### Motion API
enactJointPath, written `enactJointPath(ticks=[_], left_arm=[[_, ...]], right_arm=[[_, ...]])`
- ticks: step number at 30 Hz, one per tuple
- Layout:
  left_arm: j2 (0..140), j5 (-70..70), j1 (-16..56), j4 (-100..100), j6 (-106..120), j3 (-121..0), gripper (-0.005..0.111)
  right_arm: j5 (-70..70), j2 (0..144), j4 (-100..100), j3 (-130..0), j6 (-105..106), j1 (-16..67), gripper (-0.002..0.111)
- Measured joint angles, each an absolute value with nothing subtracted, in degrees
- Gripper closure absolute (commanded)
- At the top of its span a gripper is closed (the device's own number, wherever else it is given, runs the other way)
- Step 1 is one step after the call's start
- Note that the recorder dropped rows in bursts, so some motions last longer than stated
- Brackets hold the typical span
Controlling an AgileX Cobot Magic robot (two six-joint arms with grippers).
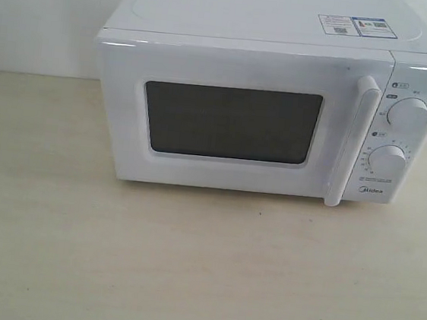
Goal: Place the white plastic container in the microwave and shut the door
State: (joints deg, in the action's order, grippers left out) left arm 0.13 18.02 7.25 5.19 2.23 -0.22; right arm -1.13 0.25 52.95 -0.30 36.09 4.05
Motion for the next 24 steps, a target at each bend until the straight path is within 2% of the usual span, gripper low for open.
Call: enactJointPath(ticks=[4, 9, 13, 24], left_arm=[[0.13, 18.02, 7.25, 5.19, 2.23, -0.22, 0.103], [0.13, 18.02, 7.25, 5.19, 2.23, -0.22, 0.103], [0.13, 18.02, 7.25, 5.19, 2.23, -0.22, 0.103], [0.13, 18.02, 7.25, 5.19, 2.23, -0.22, 0.103]], right_arm=[[-3.88, 0.25, 20.69, -0.3, 9.77, 4.05, 0.108], [-13.46, 0.25, -5.35, -0.3, -12.66, 4.05, 0.108], [-19.76, 0.25, -10.93, 0.0, -17.26, 4.05, 0.108], [-20.63, 0.25, -11.7, 0.03, -18.28, 4.05, 0.108]])
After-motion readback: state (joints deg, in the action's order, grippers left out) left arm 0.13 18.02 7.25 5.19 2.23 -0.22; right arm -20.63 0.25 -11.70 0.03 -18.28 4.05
